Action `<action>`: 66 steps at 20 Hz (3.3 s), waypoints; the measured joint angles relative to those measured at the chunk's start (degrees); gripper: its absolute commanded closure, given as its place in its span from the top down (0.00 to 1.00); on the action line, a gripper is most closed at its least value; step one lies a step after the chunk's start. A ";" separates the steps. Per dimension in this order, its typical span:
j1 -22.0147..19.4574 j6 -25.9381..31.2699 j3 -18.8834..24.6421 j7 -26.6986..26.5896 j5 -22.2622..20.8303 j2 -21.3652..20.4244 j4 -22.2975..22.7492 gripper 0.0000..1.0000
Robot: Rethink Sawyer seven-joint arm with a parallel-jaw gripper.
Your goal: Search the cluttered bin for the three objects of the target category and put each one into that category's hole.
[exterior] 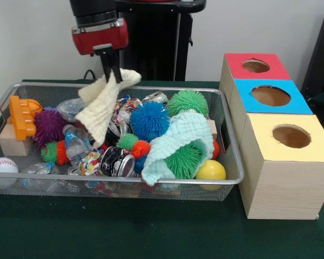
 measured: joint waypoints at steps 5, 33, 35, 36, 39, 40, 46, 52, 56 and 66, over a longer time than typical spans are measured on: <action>3.03 -1.79 -0.18 0.00 3.54 0.00 1.70 0.00; 0.15 -1.06 2.29 -0.04 -6.45 -4.70 2.38 1.00; -0.42 -0.32 2.83 -0.07 -7.03 -5.41 2.12 1.00; -0.97 0.80 3.40 -0.26 -7.56 -6.24 1.76 1.00; -1.57 3.66 4.17 -0.93 -8.53 -7.61 0.58 1.00; -1.65 4.70 4.40 -1.20 -8.98 -7.93 -0.01 1.00; -1.77 8.41 5.38 -2.99 -13.15 -8.50 -4.07 1.00; -2.10 8.58 5.40 -4.53 -17.82 -8.48 -7.92 1.00; -2.26 8.58 5.39 -4.65 -20.14 -8.21 -10.13 1.00; -2.96 8.59 5.39 -4.65 -25.41 -5.21 -16.34 1.00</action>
